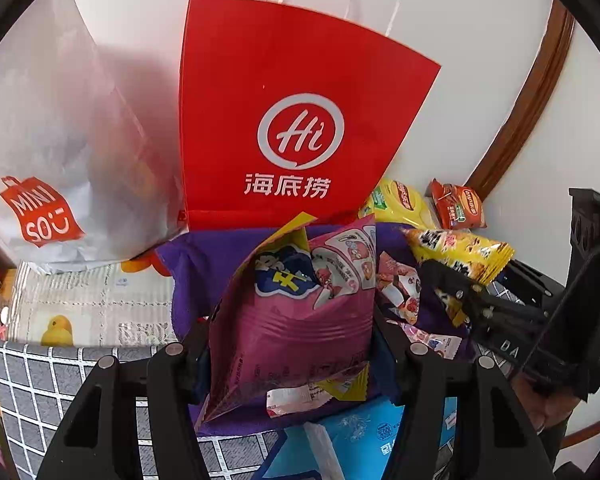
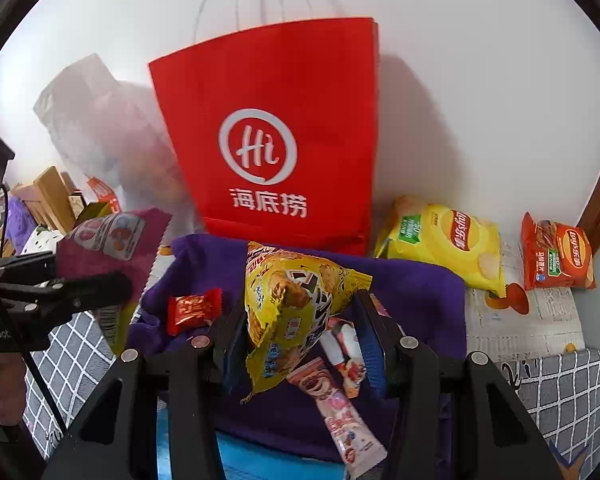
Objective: Organize snacks
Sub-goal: 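Lift and carry both held bags over the purple towel, then lower the yellow bag onto the towel and open the right tool while the left tool releases the pink bag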
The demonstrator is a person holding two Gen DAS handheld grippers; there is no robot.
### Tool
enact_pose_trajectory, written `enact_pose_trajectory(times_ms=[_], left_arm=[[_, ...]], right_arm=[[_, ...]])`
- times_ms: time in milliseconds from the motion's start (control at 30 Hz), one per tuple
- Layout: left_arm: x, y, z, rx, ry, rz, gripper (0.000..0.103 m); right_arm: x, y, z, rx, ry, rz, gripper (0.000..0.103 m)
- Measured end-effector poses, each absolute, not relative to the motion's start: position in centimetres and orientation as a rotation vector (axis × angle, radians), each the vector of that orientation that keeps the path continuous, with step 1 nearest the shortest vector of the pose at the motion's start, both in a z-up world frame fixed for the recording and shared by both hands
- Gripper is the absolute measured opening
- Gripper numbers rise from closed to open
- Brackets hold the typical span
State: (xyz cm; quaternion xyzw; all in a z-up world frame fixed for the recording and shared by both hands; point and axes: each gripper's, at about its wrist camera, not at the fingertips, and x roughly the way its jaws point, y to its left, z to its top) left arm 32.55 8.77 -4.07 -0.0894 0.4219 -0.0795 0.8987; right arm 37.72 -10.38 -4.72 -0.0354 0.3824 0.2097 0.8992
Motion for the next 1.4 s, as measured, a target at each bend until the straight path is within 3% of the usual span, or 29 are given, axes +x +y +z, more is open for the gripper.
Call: enact_pose_trajectory(times_ms=[1400], left_arm=[[34.1, 10.7, -5.6, -0.228, 0.939, -0.107, 0.06]], right_arm=[[38.9, -7.4, -11.3, -0.252, 1.012, 0.427, 0.049]])
